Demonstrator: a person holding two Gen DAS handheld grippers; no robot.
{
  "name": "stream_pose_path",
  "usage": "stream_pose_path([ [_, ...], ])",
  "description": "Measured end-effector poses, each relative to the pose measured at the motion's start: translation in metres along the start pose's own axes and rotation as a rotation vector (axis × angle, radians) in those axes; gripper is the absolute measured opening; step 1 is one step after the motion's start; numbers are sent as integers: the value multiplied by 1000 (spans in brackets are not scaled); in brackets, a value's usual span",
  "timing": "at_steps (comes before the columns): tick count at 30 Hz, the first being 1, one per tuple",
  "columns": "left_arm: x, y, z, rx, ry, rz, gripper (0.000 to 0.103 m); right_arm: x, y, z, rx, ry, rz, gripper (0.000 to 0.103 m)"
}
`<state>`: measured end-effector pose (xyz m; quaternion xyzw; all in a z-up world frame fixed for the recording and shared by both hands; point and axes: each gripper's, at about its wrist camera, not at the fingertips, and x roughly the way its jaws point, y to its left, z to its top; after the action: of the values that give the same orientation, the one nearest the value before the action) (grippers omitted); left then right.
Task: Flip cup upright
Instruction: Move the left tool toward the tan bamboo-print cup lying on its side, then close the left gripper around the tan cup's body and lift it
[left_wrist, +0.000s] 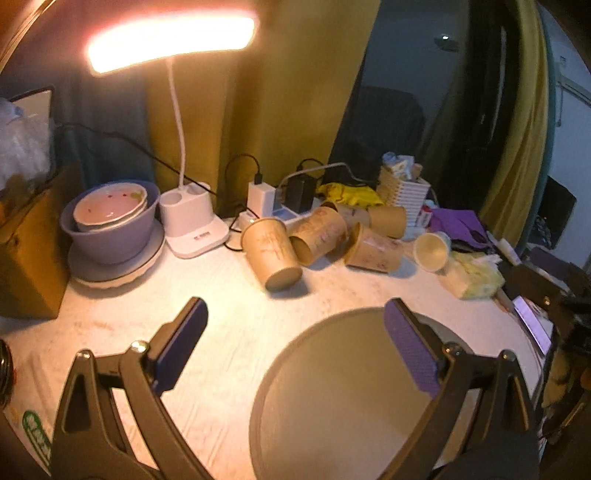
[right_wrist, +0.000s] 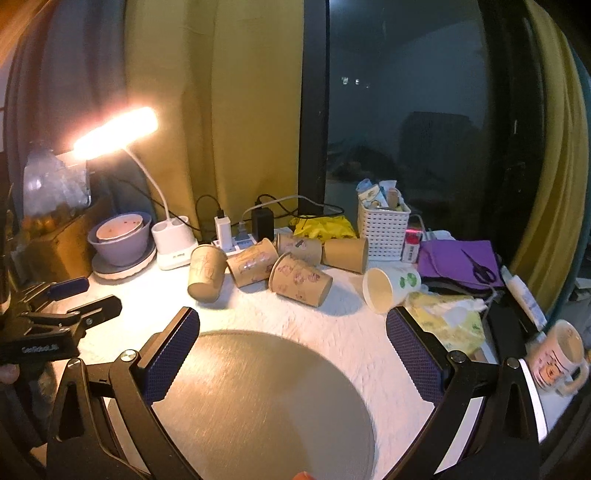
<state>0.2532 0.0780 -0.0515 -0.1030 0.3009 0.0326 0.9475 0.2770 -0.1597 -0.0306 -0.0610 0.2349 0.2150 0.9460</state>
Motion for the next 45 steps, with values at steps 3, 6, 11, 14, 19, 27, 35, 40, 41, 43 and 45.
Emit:
stream_pose_path([
  [3,25,3,13,-20,27,5,97,19,-10,9,14,9,15,103],
  [6,46,7,22,-34,48,19,97,36,-19,18,28,12,21,103],
  [11,82,20,31,-77,110,39,97,63,-29,27,47,31,34,103],
  [14,100,27,32,-92,139,43,97,83,-32,31,55,60,43,103],
  [19,127,33,34,-108,182,41,97,110,-32,32,64,85,67,103],
  [27,178,42,36,-128,270,45,96,145,-36,26,96,132,92,103],
  [35,198,40,31,-130,336,-13,61,157,-41,20,118,167,94,103],
  [40,188,42,31,-136,326,-18,61,154,-39,19,121,174,102,103],
  [41,184,42,31,-134,320,-20,61,152,-38,19,121,173,102,103],
  [43,175,43,31,-130,310,-22,61,147,-36,21,121,172,102,103],
  [45,165,44,29,-130,301,-23,61,140,-34,22,118,167,100,103],
])
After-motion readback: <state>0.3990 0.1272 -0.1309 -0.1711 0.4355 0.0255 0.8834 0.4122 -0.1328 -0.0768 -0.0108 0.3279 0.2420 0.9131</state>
